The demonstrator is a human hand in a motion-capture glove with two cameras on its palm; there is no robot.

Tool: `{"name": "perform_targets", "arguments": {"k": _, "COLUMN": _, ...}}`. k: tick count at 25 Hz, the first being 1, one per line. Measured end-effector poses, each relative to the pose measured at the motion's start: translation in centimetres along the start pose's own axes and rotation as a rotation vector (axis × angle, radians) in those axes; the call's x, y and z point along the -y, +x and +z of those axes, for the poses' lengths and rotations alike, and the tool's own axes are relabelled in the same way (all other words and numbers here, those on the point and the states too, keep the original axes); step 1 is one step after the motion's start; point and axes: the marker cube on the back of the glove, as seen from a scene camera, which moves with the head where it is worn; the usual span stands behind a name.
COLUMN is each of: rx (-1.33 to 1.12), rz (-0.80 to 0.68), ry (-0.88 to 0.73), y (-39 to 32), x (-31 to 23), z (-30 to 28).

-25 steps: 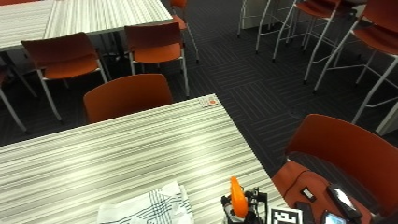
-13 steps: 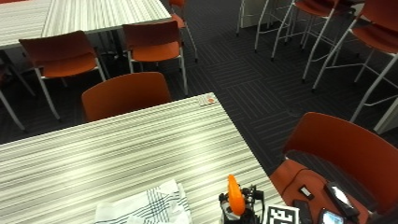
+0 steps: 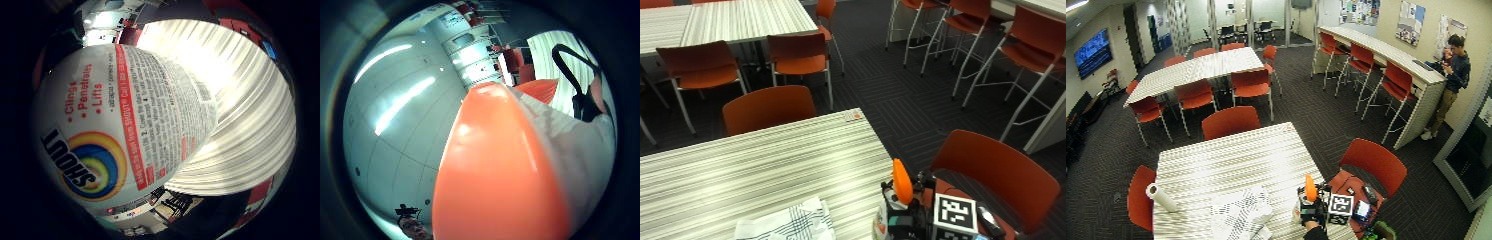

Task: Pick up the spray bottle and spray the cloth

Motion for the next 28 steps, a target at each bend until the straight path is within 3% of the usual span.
{"name": "perform_targets", "arguments": {"k": 10, "rx": -0.05, "rz": 0.004, "ry": -0.012, "y": -1.8, "x": -1.0, "z": -0.6}}
{"name": "perform_targets", "arguments": {"k": 22, "rx": -0.055, "rz": 0.039, "ry": -0.229, "y": -1.1, "x": -5.1, "z": 7.5}}
{"name": "perform_targets", "arguments": {"k": 28, "rx": -0.108, "rz": 0.071, "ry": -0.275, "y": -0.9, "x": -5.7, "z": 9.0}}
